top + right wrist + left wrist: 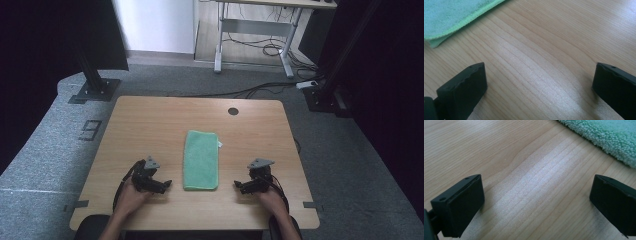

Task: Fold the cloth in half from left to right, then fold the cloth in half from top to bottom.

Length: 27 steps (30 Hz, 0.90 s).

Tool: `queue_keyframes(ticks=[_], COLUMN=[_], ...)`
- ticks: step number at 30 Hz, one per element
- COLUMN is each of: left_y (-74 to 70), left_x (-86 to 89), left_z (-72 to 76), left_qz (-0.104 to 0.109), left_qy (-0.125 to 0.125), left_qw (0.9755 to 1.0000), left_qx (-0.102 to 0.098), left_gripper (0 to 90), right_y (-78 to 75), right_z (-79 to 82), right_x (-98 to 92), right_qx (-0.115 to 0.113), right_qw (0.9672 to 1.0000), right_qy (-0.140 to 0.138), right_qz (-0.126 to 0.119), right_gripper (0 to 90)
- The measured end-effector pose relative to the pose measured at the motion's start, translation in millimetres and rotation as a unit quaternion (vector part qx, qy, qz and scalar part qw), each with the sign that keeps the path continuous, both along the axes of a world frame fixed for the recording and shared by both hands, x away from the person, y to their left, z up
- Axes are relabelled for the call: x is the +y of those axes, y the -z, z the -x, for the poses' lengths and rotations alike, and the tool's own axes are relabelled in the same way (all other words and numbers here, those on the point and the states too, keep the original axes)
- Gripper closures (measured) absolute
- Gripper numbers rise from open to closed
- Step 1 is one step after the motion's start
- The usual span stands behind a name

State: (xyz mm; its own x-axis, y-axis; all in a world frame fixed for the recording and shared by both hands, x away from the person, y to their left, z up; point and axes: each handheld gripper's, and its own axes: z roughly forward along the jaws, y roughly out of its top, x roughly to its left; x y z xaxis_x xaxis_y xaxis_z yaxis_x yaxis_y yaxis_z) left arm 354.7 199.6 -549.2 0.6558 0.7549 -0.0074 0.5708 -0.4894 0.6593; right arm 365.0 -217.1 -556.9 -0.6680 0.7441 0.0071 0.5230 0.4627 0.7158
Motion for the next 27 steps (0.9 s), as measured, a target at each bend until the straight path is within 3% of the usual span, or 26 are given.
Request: queue_keyframes(ticks=[18, 27], left_y=[-0.4, -3.6], left_x=[0.0, -3.4], left_z=[-1.1, -6.9], left_qz=[-0.003, -0.011], left_qy=[0.002, -0.014], left_qw=[1.0, 0.9997], left_qx=[0.001, 0.015], left_gripper=[0.0, 0.0], right_y=[0.0, 0.0], right_z=[0.1, -0.1], right_x=[0.0, 0.0], right_qx=[0.0, 0.0], right_qw=[1.0, 1.0], right_qy=[0.0, 0.0], right_qz=[0.0, 0.0], right_gripper=[0.0, 0.0])
